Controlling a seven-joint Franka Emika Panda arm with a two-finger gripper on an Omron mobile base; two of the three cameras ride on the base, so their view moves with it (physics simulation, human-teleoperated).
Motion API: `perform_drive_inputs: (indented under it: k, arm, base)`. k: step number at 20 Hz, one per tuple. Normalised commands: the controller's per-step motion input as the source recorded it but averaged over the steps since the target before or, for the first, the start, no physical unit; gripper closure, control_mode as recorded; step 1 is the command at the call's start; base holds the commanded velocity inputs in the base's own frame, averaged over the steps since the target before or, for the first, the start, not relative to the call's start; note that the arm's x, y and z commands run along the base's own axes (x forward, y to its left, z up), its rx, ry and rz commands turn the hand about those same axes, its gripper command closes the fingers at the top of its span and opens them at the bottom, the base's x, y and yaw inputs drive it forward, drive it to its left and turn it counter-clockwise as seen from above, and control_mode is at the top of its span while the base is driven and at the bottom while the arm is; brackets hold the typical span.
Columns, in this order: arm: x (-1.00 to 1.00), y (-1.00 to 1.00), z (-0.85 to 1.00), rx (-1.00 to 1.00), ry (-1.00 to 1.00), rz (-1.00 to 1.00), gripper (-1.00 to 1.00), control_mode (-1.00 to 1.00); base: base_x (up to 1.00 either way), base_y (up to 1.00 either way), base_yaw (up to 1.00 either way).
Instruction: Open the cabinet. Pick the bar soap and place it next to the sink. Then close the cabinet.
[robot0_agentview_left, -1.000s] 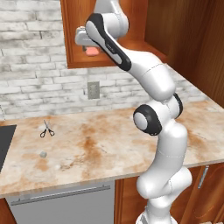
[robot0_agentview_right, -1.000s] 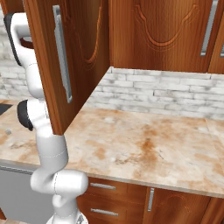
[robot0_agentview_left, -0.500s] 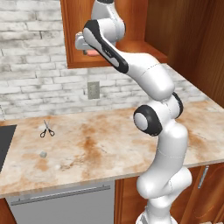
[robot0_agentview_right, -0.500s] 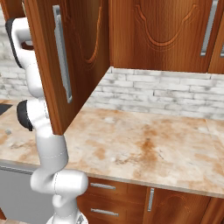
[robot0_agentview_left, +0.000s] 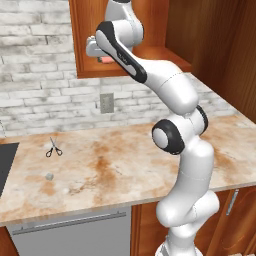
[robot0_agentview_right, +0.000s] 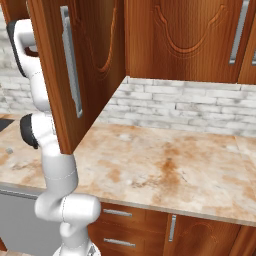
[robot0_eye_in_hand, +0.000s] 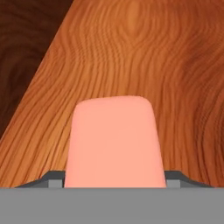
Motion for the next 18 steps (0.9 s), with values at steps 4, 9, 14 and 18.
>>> perform_drive_inputs:
  k: [4,9,14,18]
  arm:
    - [-0.16,0.00,0.00,0.00,0.00,0.00,1.00,-1.00]
    - [-0.96,0.00,0.01,0.04,-0.11,0.00,1.00,-1.00]
    - [-1.00,0.00,0.03,0.05,-0.09,0.00,1.00,-1.00]
    - [-1.00,0.00,-0.03,0.07,-0.01,0.00,1.00,-1.00]
  base:
    - [0.00,0.00,0.00]
    - [0.00,0.00,0.00]
    - [0.00,0.00,0.00]
    - [0.00,0.00,0.00]
